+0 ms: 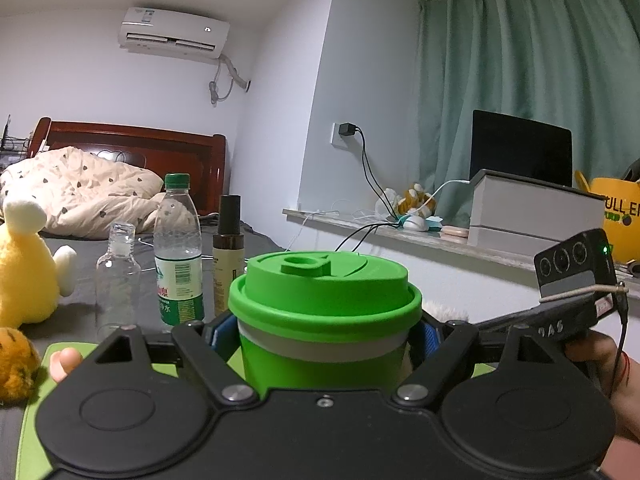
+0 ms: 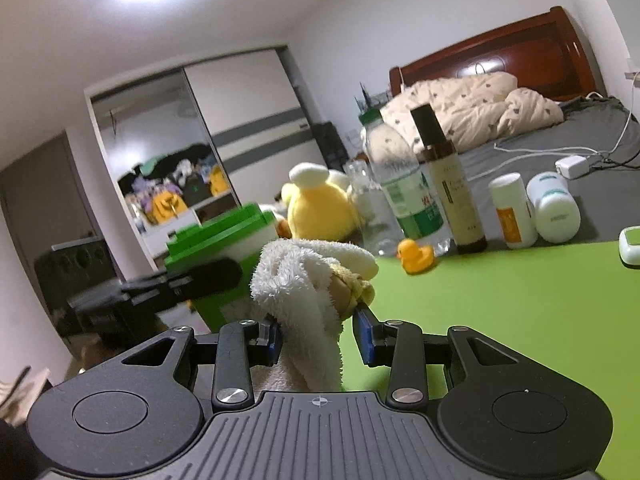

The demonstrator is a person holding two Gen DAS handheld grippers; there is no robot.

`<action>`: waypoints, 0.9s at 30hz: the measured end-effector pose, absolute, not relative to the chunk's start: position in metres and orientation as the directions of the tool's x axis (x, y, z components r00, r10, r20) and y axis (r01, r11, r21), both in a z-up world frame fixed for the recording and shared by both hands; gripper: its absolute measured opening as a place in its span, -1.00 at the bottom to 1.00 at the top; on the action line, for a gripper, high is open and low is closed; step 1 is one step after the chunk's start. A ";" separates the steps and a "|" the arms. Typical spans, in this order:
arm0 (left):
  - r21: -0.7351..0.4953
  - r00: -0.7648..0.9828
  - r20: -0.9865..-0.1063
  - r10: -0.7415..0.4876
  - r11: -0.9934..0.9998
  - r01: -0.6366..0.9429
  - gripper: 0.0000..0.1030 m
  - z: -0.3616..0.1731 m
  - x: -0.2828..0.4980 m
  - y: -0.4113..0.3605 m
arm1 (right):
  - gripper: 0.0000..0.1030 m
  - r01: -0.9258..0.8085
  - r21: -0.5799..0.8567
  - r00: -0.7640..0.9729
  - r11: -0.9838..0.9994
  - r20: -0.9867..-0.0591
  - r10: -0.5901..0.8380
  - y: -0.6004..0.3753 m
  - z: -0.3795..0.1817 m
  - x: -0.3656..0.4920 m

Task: Clean container
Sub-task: 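Wipe the towel along the cup's side wall while the left gripper holds the cup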

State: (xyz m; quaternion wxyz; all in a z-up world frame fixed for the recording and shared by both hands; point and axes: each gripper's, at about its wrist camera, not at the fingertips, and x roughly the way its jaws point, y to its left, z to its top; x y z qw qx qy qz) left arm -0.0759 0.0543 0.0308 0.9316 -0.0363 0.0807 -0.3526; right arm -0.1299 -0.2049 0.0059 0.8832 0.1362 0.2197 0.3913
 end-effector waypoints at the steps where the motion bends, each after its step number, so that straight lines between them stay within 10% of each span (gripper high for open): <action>1: -0.123 0.739 -0.125 -0.662 0.750 0.650 0.58 0.031 -0.076 0.054 | -0.28 -0.629 0.408 0.595 0.661 -0.295 0.748 -0.203 0.005 -0.129; 27: -0.116 0.746 -0.125 -0.654 0.757 0.644 0.58 0.029 -0.078 0.055 | -0.28 -0.585 0.334 0.563 0.739 -0.488 0.667 -0.188 -0.033 -0.105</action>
